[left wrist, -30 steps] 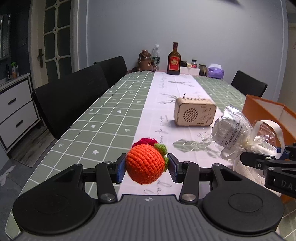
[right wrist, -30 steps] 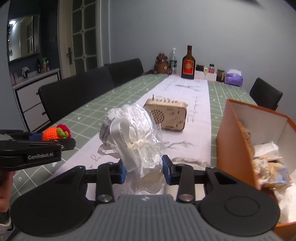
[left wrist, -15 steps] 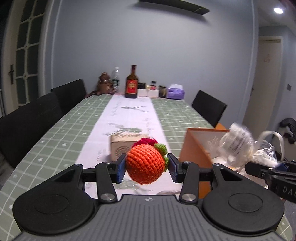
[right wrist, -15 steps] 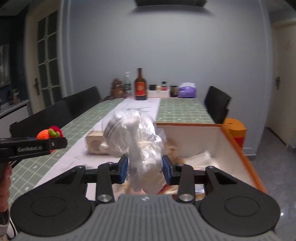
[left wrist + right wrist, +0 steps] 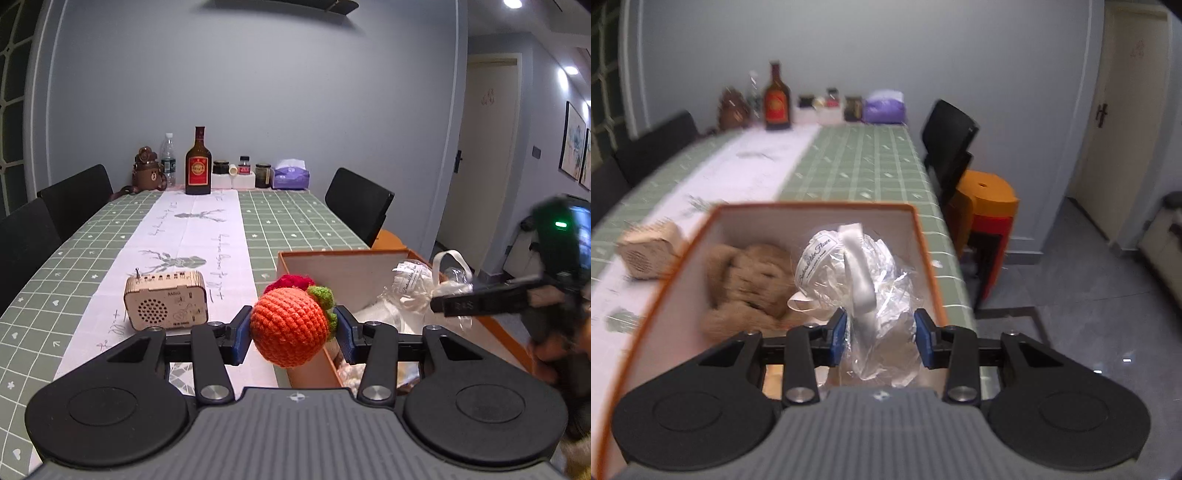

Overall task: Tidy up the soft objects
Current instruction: 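Carry the ribbon bundle with the right tool into the orange box and release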

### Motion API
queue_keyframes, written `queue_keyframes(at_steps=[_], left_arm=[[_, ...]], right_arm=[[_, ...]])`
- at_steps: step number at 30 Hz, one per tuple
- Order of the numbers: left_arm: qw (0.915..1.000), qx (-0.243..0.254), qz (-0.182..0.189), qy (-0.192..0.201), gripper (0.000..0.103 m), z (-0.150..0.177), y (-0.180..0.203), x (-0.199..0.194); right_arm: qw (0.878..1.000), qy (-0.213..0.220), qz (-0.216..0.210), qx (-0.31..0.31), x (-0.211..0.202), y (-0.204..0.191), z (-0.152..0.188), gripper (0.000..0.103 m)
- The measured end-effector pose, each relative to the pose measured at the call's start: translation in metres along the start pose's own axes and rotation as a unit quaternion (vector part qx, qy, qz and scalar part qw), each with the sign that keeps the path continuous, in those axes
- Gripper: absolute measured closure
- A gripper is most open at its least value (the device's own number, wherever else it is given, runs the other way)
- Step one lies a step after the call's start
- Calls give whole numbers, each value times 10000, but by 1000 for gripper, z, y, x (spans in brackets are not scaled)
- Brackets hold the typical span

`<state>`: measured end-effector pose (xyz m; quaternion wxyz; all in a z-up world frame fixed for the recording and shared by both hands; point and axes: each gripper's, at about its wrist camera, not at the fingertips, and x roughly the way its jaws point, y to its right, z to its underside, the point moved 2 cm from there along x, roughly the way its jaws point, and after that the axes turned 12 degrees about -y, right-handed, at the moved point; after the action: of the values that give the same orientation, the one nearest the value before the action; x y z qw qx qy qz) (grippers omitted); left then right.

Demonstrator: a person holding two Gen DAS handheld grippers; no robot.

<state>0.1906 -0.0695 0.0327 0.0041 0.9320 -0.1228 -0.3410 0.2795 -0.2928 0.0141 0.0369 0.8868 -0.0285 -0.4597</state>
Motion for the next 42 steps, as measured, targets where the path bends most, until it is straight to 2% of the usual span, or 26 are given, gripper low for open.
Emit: queue_keyframes(at_steps=[3,6,8,11,15,16,18,21,23,24,25,26,28,30,36,42], left_arm=[[9999,61,-97,-50,50,2,-1,2],[9999,61,-134,-67,50,-1,-2,7],[9999,30,-139,-95,50,-4,-4,14],[9997,5,-181,-182,50,-11,-6,27],[9989,-50,-258,-377,50,-14,-11,42],[9989,-70,-241,-389,50,-14,-13,43],[9989,-99,-202,-411,50,-14,-16,45],[9985,-142,-151,-509,50,-14,-19,51],[9980,-180,-174,-578,50,-15,-21,57],[9979,-198,-189,-595,50,-16,-22,58],[9977,-223,-199,-609,50,-16,-23,60],[9975,-240,-197,-628,50,-15,-24,61],[9971,-281,-193,-680,50,-15,-25,65],[9967,-306,-218,-726,50,-16,-27,68],[9958,-372,-268,-787,50,-16,-32,70],[9956,-382,-342,-785,50,-21,-35,71]], right_arm=[[9999,-130,9,-84,17,-2,-11,65],[9985,-268,339,-325,25,-14,-16,62],[9966,-495,437,-502,34,-20,-17,56],[9958,-623,341,-582,40,-24,-16,43],[9959,-567,101,-692,30,-29,-12,13],[9960,-502,108,-736,25,-30,-11,10],[9960,-340,221,-792,14,-30,-10,10],[9967,-115,119,-799,-5,-26,-14,10],[9965,93,26,-825,-16,-23,-19,13],[9956,201,-77,-914,-20,-22,-21,25],[9938,227,-172,-1078,-22,-22,-24,45],[9925,145,-172,-1203,-20,-23,-26,55],[9902,-88,-58,-1396,-9,-25,-31,81],[9868,-358,-17,-1581,7,-27,-34,91],[9769,-998,373,-1852,56,-28,-30,92],[9690,-1172,543,-2106,70,-40,-20,93]])
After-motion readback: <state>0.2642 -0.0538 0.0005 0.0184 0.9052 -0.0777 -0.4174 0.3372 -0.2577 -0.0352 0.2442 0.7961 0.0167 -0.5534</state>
